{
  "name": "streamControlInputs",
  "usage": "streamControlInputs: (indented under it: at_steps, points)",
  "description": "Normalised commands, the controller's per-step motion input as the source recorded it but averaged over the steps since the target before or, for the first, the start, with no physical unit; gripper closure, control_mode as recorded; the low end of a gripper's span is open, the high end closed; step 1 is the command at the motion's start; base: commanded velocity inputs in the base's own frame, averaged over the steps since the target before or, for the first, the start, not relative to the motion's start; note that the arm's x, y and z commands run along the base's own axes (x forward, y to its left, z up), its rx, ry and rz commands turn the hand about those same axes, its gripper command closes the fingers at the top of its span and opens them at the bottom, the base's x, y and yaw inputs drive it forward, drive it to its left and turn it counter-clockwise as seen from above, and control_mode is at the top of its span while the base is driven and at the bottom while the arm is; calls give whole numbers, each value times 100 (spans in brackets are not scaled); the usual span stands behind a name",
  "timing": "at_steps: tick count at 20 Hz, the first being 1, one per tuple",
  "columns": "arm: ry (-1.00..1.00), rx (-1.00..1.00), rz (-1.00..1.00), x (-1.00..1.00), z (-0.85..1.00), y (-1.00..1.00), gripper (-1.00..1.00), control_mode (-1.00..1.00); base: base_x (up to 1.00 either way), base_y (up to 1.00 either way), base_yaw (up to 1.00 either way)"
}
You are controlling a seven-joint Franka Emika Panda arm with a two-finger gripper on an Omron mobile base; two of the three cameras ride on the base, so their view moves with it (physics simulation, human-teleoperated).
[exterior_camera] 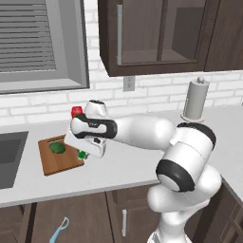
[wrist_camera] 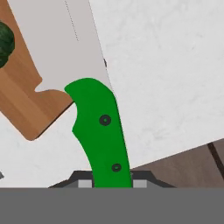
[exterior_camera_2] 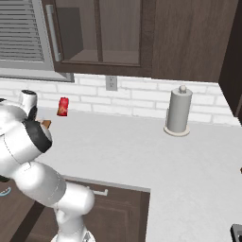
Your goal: Place the appropriate cutting tool for cutting the broccoli skin on the cutting board.
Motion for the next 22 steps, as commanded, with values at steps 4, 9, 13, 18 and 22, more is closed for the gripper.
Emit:
streamControlInputs:
  at_steps: [4,9,13,18,22]
  points:
    - [13,-2,-3,48,-26,43,100,-100,0,0,0]
    - [8,-5,-1,38,-25,38,100,-100,0,0,0]
    - [0,-7,0,12,-22,35,100,-100,0,0,0]
    - [0,-3,0,6,-20,16,100,-100,0,0,0]
    - [0,-1,0,20,-31,8,100,-100,0,0,0]
